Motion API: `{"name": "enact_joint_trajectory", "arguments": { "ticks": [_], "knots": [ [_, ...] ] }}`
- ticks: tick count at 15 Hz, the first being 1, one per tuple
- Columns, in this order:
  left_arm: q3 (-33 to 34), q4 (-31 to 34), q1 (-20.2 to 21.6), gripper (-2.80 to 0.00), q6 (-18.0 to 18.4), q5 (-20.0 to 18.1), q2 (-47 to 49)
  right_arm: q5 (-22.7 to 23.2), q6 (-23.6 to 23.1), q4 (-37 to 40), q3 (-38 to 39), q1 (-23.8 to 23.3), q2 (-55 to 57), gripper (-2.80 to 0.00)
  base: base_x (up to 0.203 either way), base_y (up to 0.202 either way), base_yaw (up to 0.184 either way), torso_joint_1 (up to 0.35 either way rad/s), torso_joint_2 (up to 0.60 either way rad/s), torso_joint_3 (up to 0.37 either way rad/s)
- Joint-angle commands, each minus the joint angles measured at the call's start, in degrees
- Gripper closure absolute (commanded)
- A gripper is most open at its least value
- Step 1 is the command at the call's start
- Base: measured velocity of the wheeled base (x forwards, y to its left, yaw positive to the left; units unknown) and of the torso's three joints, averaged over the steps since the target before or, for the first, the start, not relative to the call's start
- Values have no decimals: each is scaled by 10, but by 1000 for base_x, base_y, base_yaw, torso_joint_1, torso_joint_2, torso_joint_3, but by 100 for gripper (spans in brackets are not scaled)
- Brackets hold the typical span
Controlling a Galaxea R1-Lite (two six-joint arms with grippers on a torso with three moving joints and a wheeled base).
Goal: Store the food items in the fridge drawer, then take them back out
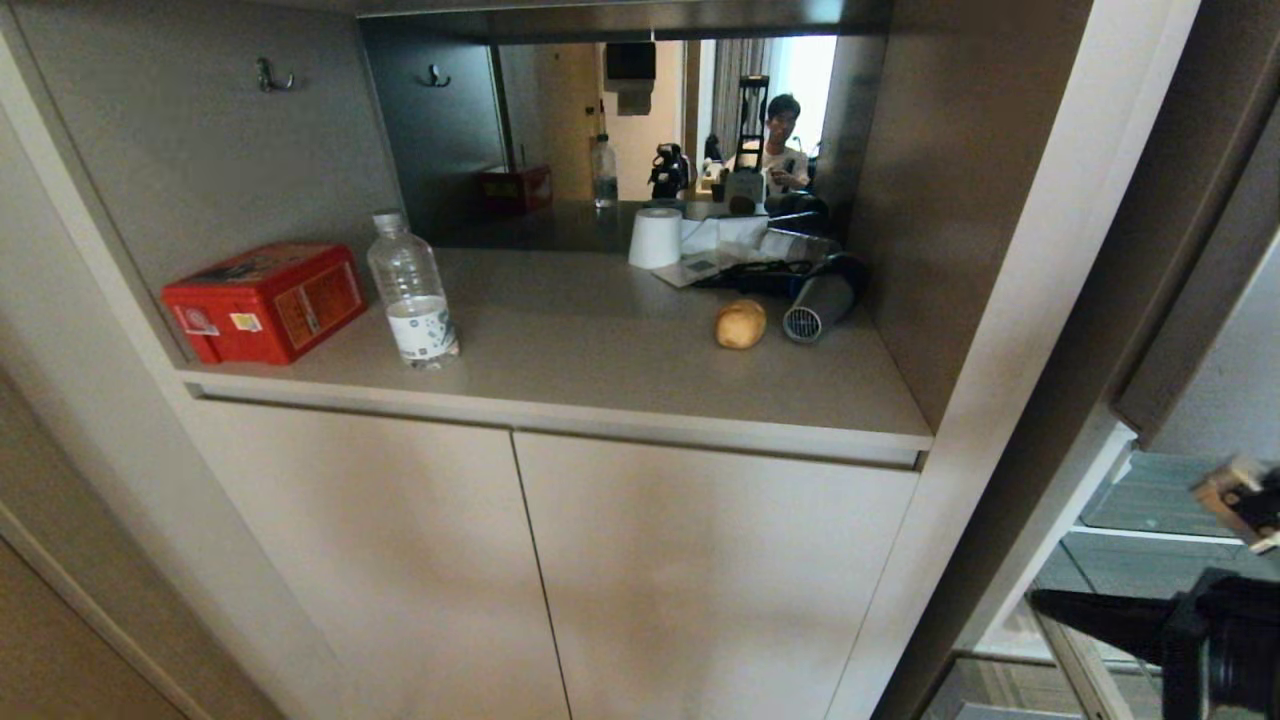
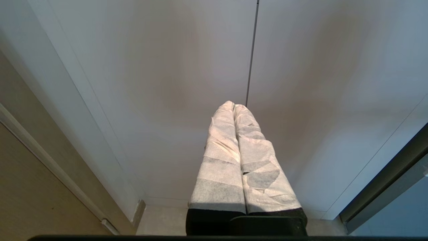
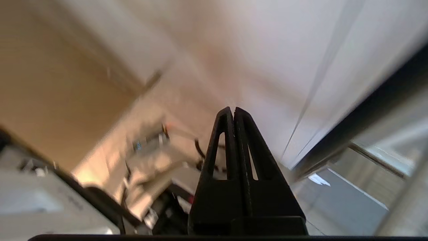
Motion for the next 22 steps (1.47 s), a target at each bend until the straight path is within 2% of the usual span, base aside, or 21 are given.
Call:
{"name": "enact_joint_trajectory", "arguments": {
  "ticks": [1,4,7,11,15,18,22],
  "knots": [
    [0,0,0,0,0,0,0,-53,1,-2,-15,89,44,0,0,0,0,0,0,0],
    [0,0,0,0,0,0,1,-160,8,-4,-86,206,108,0,0,0,0,0,0,0],
    [0,0,0,0,1,1,1,-234,24,-4,-186,268,175,0,0,0,0,0,0,0],
    [0,0,0,0,0,0,1,-350,64,-4,-359,291,308,0,0,0,0,0,0,0],
    [0,0,0,0,0,0,1,-451,105,-3,-532,294,429,0,0,0,0,0,0,0],
    [0,0,0,0,0,0,0,-488,127,-5,-629,293,494,0,0,0,0,0,0,0],
    [0,0,0,0,0,0,1,-537,124,-53,-713,283,578,0,0,0,0,0,0,0]
  ]
}}
